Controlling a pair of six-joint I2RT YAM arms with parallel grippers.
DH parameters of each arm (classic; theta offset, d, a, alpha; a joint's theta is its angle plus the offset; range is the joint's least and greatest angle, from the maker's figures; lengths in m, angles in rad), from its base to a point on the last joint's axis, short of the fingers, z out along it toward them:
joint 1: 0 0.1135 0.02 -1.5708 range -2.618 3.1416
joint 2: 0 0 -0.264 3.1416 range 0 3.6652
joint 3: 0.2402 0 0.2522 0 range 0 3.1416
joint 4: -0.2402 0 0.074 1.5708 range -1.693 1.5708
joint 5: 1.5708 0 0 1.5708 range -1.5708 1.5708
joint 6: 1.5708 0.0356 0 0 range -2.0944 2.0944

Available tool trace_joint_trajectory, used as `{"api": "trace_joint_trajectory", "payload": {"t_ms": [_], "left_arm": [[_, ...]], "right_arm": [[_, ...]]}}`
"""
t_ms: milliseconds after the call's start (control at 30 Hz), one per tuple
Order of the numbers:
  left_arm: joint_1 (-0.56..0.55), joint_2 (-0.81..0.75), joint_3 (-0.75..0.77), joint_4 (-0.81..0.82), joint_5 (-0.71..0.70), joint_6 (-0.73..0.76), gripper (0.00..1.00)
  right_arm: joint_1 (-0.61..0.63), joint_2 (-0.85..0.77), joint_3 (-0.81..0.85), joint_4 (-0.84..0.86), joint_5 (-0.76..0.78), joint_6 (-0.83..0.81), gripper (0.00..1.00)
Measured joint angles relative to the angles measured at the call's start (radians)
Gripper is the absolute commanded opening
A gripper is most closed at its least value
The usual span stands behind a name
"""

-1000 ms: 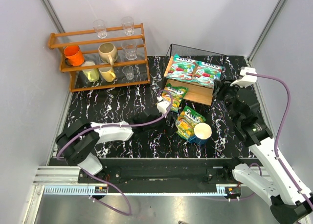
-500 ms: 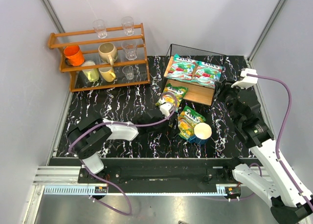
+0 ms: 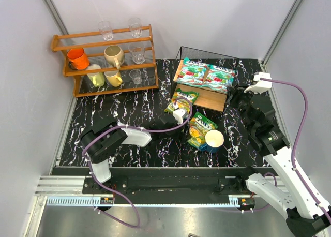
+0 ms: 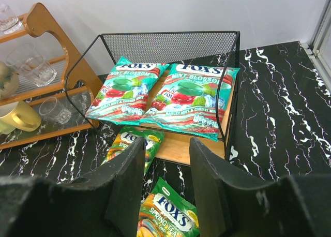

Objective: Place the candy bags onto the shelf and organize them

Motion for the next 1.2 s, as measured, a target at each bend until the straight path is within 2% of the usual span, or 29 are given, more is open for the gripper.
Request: {"api": "trace_joint_trajectory", "payload": {"t_ms": [133, 167, 233, 267, 400, 733, 1000, 1200], "left_arm": [[0.001, 0.005, -0.014, 0.031, 0.002, -0.009, 0.53], [0.002, 0.005, -0.018, 0.035, 0.002, -0.011, 0.43], [0.004, 0.006, -0.019, 0.035, 0.005, -0.014, 0.32], [0.004, 0.006, -0.019, 0.036, 0.006, -0.018, 0.21], [0.005, 0.005, -0.016, 0.035, 0.008, -0.012, 0.01], [0.003, 0.005, 0.106, -0.127, -0.011, 0.083, 0.00], [0.003, 0.000, 0.232, -0.279, -0.104, 0.235, 0.00], [0.003, 0.001, 0.318, -0.331, -0.159, 0.322, 0.00]], "right_arm": [[0.000, 0.000, 0.000, 0.000, 0.000, 0.000, 0.48], [0.000, 0.000, 0.000, 0.000, 0.000, 0.000, 0.48], [0.000, 0.000, 0.000, 0.000, 0.000, 0.000, 0.48], [0.000, 0.000, 0.000, 0.000, 0.000, 0.000, 0.48], [0.000, 0.000, 0.000, -0.001, 0.000, 0.000, 0.49], [0.000, -0.001, 0.000, -0.006, 0.000, 0.000, 0.49], [0.000, -0.001, 0.000, -0.014, 0.000, 0.000, 0.49], [0.000, -0.001, 0.000, -0.014, 0.000, 0.000, 0.49]]}}
